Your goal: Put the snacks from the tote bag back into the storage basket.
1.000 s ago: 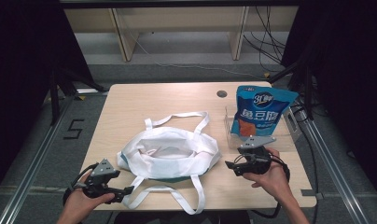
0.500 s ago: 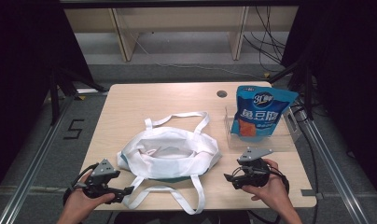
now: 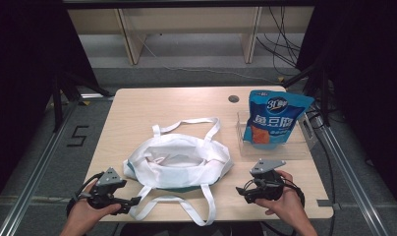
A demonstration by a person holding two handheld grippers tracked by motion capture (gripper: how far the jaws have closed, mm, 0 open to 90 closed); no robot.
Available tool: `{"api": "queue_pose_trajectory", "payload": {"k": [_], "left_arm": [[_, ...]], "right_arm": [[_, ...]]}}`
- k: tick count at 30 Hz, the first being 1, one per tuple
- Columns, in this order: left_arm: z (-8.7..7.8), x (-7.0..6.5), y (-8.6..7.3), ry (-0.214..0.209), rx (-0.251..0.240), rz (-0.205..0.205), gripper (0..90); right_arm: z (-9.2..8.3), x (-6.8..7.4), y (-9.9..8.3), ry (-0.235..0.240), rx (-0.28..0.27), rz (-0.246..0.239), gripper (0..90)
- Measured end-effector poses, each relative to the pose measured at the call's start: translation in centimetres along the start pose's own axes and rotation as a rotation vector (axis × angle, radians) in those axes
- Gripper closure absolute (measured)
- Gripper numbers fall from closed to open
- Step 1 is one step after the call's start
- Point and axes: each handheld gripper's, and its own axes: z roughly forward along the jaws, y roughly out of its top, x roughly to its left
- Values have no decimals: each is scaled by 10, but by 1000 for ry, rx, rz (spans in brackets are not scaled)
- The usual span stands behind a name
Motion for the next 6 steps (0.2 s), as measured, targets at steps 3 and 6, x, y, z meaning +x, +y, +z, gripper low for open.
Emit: {"api": "queue_pose_trajectory", "payload": {"k": [3, 6], "left_arm": [[0, 0, 0, 7, 0, -13, 193], [-1, 0, 0, 1, 3, -6, 193]], "right_arm": [[1, 0, 0, -5, -5, 1, 244], [1, -1, 0, -3, -7, 1, 243]]}}
